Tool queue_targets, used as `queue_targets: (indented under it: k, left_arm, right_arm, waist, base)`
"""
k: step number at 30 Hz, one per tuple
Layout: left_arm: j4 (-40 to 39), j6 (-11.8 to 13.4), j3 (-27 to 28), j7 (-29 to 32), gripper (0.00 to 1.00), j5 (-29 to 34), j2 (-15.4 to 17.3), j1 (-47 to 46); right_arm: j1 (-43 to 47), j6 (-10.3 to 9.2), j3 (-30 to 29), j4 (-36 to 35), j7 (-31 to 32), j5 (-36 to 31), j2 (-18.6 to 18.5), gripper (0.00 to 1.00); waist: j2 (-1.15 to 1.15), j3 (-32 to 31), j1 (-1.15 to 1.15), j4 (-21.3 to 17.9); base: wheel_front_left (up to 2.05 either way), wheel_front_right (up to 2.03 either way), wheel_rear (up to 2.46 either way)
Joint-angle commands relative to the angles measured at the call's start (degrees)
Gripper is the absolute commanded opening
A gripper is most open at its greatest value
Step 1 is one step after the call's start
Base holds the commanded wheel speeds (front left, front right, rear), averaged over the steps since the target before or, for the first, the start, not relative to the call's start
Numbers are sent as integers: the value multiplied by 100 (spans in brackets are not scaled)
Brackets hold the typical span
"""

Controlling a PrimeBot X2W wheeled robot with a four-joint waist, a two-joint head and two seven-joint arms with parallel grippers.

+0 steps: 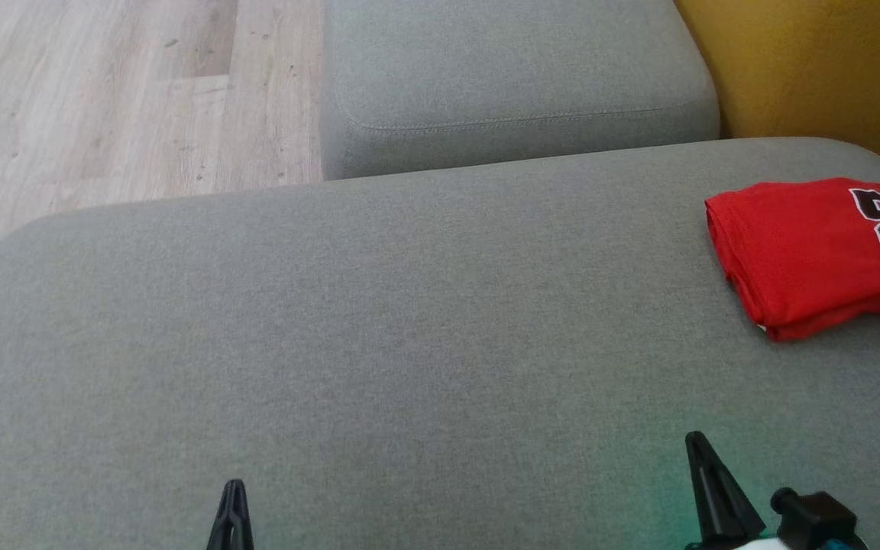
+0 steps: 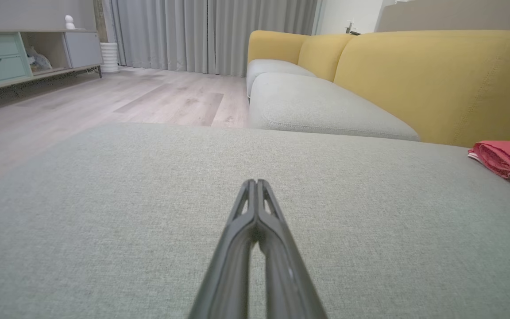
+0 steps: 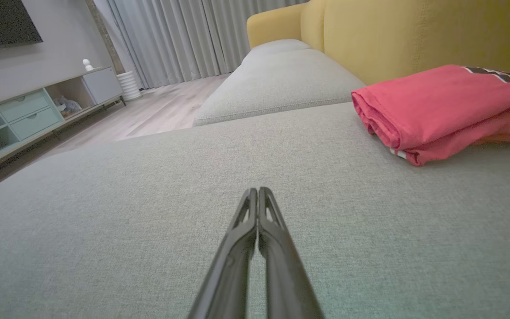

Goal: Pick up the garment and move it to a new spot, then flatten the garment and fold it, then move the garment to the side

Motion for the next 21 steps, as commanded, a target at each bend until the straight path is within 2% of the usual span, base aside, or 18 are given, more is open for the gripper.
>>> queue_targets:
  k: [1,21]
  left_arm:
    - [-135,-46,68,26,0,-220,29,-200]
    - [108,-305,249,291,0,-1665,94,-606]
  right_arm:
    - [-245,0,-33,-185,42,239,-45,0]
    - [-516,-1,-141,-155,300,1721,-114,0]
  waist:
    - [0,6,0,3]
    - [0,71,0,34]
  base:
    - [0,0,0]
    - [0,0,0]
